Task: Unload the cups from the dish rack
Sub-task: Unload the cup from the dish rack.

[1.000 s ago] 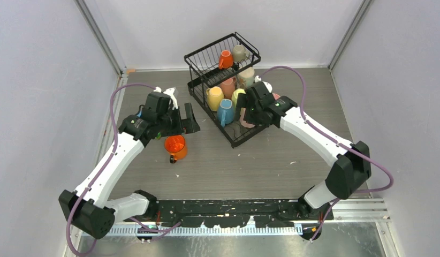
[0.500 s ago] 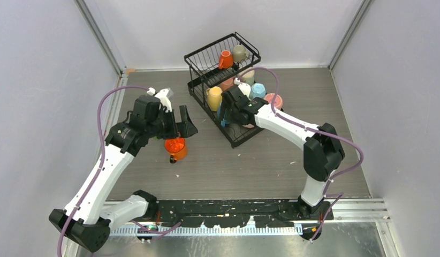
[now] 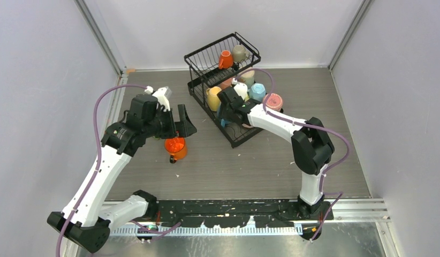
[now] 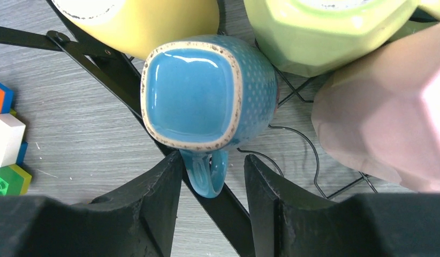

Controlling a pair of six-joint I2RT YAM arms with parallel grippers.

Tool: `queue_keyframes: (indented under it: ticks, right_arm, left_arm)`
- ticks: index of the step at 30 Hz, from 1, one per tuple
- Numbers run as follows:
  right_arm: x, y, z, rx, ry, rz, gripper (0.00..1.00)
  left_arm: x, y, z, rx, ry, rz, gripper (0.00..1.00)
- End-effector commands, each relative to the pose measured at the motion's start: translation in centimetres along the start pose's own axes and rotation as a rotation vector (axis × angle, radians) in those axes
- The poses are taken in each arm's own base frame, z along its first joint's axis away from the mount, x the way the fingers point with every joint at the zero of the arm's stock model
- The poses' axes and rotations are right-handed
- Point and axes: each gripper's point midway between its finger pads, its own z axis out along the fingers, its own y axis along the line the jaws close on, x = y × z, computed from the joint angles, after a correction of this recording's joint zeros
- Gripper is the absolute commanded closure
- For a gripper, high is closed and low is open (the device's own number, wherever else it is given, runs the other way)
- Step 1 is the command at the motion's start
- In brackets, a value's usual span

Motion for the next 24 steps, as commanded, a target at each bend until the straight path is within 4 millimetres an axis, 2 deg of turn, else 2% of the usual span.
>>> queue_keyframes:
  ticks: [1,7,18,24]
  right_arm:
    - [-2.7,2.0,0.1,-0.031,-0.102,0.055,0.49]
    - [-1.9,1.4,0.5,-0.006,-0.093,0.041,0.5]
    - [-0.8,-1.5,-0.1,0.067,-0.09,-0.01,0.56]
    - [-0.2,-1.4,-0.3,0.02,-0.085,-0.051,0.56]
  left_arm:
    - [-1.1,-1.0,-1.4,0.037,-0.038,0.028,0.0]
    - [-1.0,-0.9,-1.4,0.033,-0.039,0.026,0.0]
    - [-0.8,-0.7,-1.1,0.033,-0.037,0.018,0.0]
    - [-0.6,-0.9,-0.4,0.05,-0.025,0.004,0.0]
